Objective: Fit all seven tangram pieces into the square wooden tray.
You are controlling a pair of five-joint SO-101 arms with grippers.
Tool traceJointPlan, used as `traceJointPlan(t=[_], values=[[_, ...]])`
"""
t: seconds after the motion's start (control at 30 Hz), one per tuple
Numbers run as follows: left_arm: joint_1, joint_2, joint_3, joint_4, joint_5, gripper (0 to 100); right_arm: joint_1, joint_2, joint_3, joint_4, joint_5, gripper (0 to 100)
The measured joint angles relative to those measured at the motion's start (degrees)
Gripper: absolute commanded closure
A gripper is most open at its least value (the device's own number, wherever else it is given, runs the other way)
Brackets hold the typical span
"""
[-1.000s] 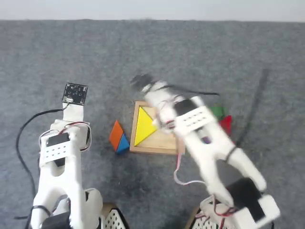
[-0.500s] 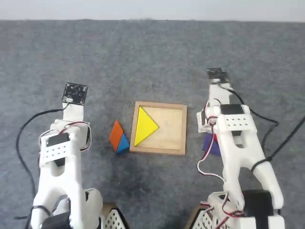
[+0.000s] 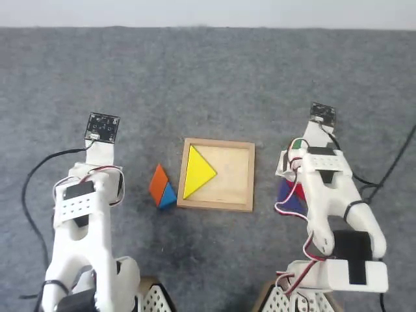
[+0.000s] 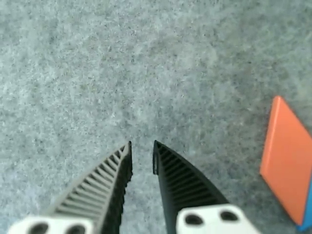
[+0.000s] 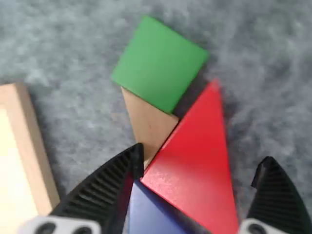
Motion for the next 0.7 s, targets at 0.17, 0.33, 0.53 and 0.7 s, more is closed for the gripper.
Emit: traceJointPlan(t=[0.17,0.33,0.53,0.7], values=[[0.00,0.00,0.00,0.00,0.00,93,0.35,0.18,0.79,4.04,6.33,64.1],[0.00,0.00,0.00,0.00,0.00,93,0.62,0.26,0.79,5.01,12.48,63.8],[0.09,0.00,0.00,0.00,0.00,93,-0.88,0.26,0.70,7.38,14.51,63.8],[0.00,0.00,0.00,0.00,0.00,93,-1.76,0.26,0.35,12.40,23.38,63.8]])
